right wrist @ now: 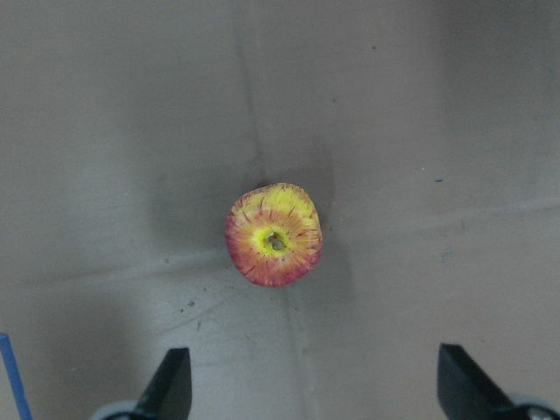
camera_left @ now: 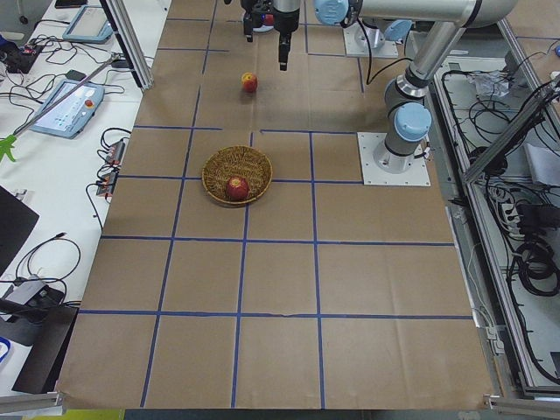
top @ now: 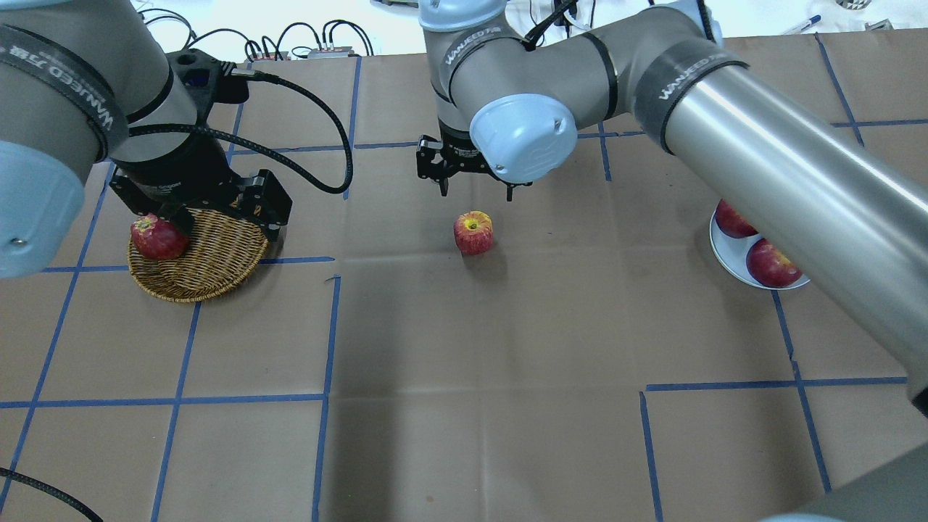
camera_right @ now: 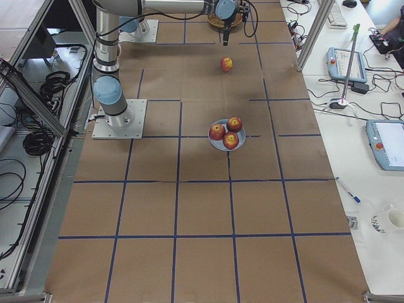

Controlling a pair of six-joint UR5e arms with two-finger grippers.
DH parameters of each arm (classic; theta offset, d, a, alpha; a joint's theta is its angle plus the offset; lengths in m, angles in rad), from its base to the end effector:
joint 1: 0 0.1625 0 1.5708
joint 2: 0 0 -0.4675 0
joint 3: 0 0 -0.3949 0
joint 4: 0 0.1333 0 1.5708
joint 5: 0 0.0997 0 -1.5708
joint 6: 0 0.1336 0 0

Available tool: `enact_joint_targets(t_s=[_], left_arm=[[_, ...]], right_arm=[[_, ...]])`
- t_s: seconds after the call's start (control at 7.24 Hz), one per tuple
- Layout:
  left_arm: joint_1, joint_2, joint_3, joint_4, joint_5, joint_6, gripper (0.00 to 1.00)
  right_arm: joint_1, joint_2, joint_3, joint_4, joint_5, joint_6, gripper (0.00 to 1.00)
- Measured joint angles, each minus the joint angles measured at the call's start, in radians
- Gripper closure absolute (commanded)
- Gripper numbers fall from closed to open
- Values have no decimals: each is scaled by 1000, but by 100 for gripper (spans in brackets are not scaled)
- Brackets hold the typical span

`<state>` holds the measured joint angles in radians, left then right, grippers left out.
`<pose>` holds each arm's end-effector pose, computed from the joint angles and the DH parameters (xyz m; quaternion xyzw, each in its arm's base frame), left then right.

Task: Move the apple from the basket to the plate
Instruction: 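Lower the right gripper onto the yellow-red apple and close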

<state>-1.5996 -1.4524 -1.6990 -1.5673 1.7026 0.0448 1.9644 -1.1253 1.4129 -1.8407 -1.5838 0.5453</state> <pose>-0.1283 -0.4350 0.4898 0.0369 0.9971 0.0037 0.0658 0.3813 -0.5752 0.3370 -0.0757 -0.9971 -0.0050 0.0098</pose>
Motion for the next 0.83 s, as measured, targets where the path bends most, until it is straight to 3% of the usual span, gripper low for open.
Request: enact_joint_targets(t_s=[0.28, 0.55, 0.83], left_arm=[[0, -3, 6, 8, 31, -17, 1], [-3, 2, -6, 7, -55, -17, 1], [-5, 4, -9, -1, -138, -19, 1]], right_arm=[[6, 52, 76, -161, -7, -19, 0], [8, 100, 127, -288, -30, -20, 0], [8, 146, 138, -342, -37, -23, 0]])
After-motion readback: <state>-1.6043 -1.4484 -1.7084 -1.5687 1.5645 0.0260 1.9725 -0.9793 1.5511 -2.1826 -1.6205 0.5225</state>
